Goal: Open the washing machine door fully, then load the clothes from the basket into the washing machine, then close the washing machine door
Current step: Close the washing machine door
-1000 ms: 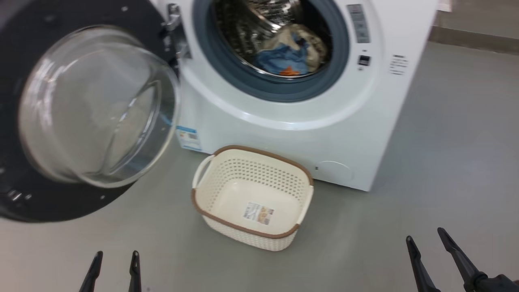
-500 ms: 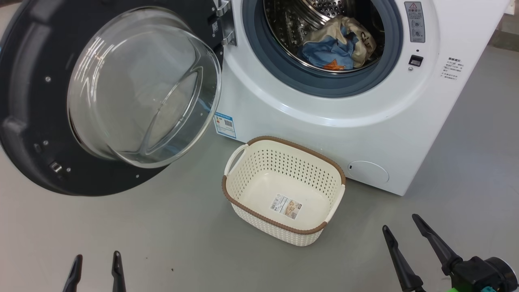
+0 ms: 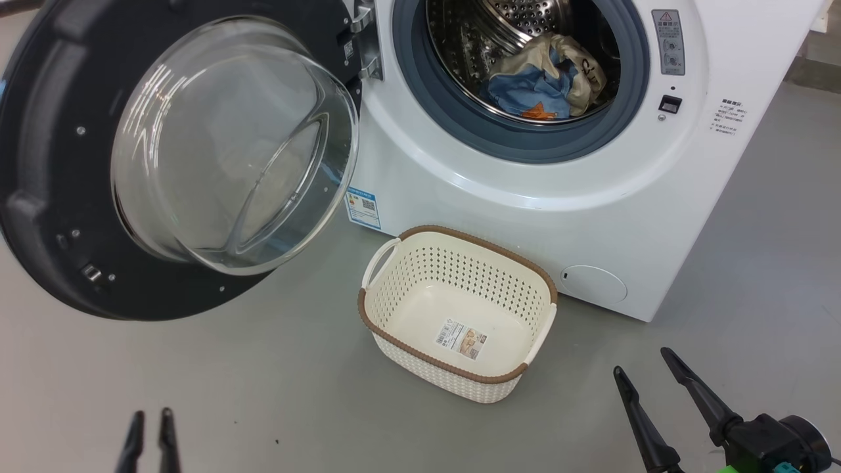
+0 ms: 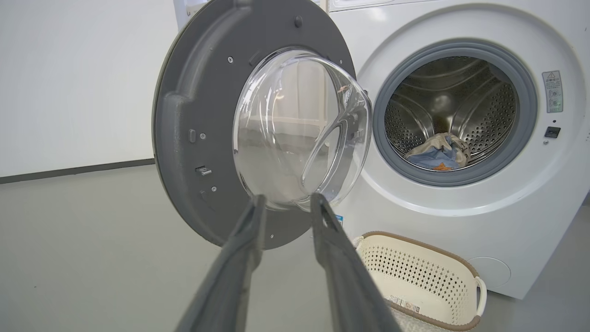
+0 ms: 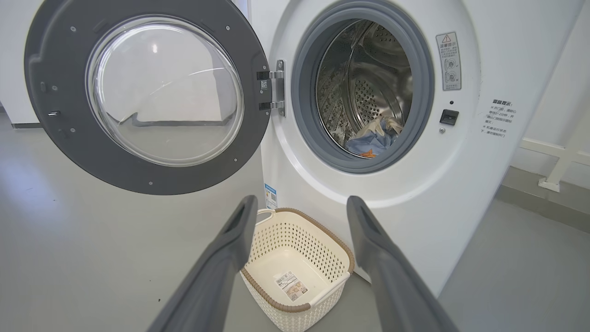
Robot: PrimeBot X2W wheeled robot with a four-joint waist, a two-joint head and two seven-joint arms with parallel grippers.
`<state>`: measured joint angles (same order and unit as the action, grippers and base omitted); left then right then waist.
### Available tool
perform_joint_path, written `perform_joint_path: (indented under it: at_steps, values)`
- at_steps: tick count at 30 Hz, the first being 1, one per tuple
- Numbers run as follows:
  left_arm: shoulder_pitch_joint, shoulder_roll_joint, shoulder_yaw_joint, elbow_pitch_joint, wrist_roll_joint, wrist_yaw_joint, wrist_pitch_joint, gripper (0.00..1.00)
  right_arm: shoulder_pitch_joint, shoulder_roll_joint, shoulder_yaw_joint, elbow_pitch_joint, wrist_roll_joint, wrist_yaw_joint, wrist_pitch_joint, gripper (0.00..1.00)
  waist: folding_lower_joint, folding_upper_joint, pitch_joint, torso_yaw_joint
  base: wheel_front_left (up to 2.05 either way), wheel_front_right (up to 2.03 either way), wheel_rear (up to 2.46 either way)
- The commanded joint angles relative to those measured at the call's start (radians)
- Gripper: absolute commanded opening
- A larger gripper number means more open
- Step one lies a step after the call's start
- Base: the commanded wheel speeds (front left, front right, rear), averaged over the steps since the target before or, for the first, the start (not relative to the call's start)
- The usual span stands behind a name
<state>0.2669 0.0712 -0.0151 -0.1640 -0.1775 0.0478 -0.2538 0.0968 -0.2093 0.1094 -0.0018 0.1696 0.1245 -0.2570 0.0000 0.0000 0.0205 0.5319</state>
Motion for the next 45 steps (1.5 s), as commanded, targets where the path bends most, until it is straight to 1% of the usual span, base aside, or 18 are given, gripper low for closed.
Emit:
perform_joint_path:
  at_steps: [1,7,12,15,19,20,22,23,26,28,31,33,35,37,40,43,45]
  values:
    - [-0.015,0.002,0.037,-0.038,0.006,-0.007,-0.008,0.0,-0.031,-0.016,0.015,-0.024,0.001,0.006,-0.005,1.0,0.0,0.0,0.0,0.0,0.0,0.0,0.0]
    - [-0.017,-0.003,0.04,-0.04,0.006,-0.019,-0.008,0.0,-0.027,-0.015,0.011,-0.025,0.0,0.006,-0.005,1.0,0.0,0.0,0.0,-0.001,0.0,0.0,0.0]
    - [-0.027,-0.006,0.045,-0.069,-0.001,-0.044,-0.008,0.0,-0.027,-0.016,0.01,-0.028,0.0,0.006,-0.005,1.0,0.0,0.0,0.001,-0.001,0.0,0.0,0.0]
    - [-0.039,-0.012,0.057,-0.104,-0.057,-0.069,-0.008,0.0,-0.028,-0.018,0.008,-0.029,-0.001,0.006,-0.005,1.0,0.0,0.0,0.003,0.0,0.0,0.0,0.0]
    - [-0.068,-0.02,0.093,-0.166,-0.303,-0.119,-0.008,0.0,-0.027,-0.019,0.004,-0.032,-0.002,0.006,-0.005,1.0,0.0,0.0,0.005,0.0,0.0,0.0,0.0]
    - [-0.08,-0.02,0.104,-0.182,-0.386,-0.128,-0.008,0.0,-0.027,-0.019,0.002,-0.032,-0.002,0.006,-0.005,1.0,0.0,0.0,0.006,0.0,0.0,0.0,0.0]
    - [-0.106,-0.02,0.134,-0.212,-0.507,-0.143,-0.008,0.0,-0.025,-0.019,0.0,-0.035,-0.002,0.006,-0.005,1.0,0.0,0.0,0.008,-0.001,0.0,0.0,0.0]
    - [-0.106,-0.02,0.134,-0.212,-0.507,-0.143,-0.008,0.0,-0.025,-0.019,0.0,-0.035,-0.002,0.006,-0.005,1.0,0.0,0.0,0.008,-0.001,0.0,0.0,0.0]
    - [-0.163,-0.018,0.184,-0.246,-0.651,-0.163,-0.008,0.0,-0.024,-0.021,-0.001,-0.038,-0.004,0.006,-0.005,1.0,0.0,0.0,0.012,-0.001,0.0,0.0,0.0]
    - [-0.217,0.009,0.224,-0.266,-0.752,-0.17,-0.005,0.0,-0.024,-0.023,-0.003,-0.041,-0.007,0.006,-0.005,1.0,0.0,0.0,0.016,-0.001,0.0,0.0,0.0]
    - [-0.318,0.074,0.307,-0.277,-0.911,-0.174,0.02,0.0,-0.022,-0.026,-0.009,-0.048,-0.01,0.006,-0.005,1.0,0.0,0.0,0.025,-0.001,0.0,0.0,0.0]
    - [-0.394,0.126,0.367,-0.256,-1.011,-0.173,0.049,0.0,-0.018,-0.028,-0.013,-0.053,-0.011,0.006,-0.005,1.0,0.0,0.0,0.03,0.0,0.0,0.0,0.0]
    - [-0.475,0.177,0.419,-0.21,-1.109,-0.16,0.085,0.0,-0.015,-0.03,-0.016,-0.056,-0.012,0.006,-0.005,1.0,0.0,0.0,0.035,0.0,0.0,0.0,0.0]
    - [-0.554,0.245,0.471,-0.134,-1.167,-0.13,0.117,0.0,-0.013,-0.032,-0.019,-0.061,-0.012,0.006,-0.005,1.0,0.0,0.0,0.04,-0.001,0.0,0.0,0.0]
    - [-0.673,0.345,0.513,0.017,-1.226,-0.081,0.168,0.0,-0.009,-0.034,-0.023,-0.069,-0.012,0.006,-0.005,1.0,0.0,0.0,0.044,-0.002,0.0,0.0,0.0]
    - [-0.787,0.428,0.527,0.19,-1.268,-0.037,0.212,0.0,0.0,-0.035,-0.031,-0.077,-0.015,0.006,-0.005,1.0,0.0,0.0,0.051,-0.004,0.0,0.0,0.0]
    - [-0.859,0.457,0.528,0.303,-1.302,-0.016,0.238,0.0,0.006,-0.035,-0.03,-0.083,-0.016,0.006,-0.005,1.0,0.0,0.0,0.049,-0.006,0.0,0.0,0.0]
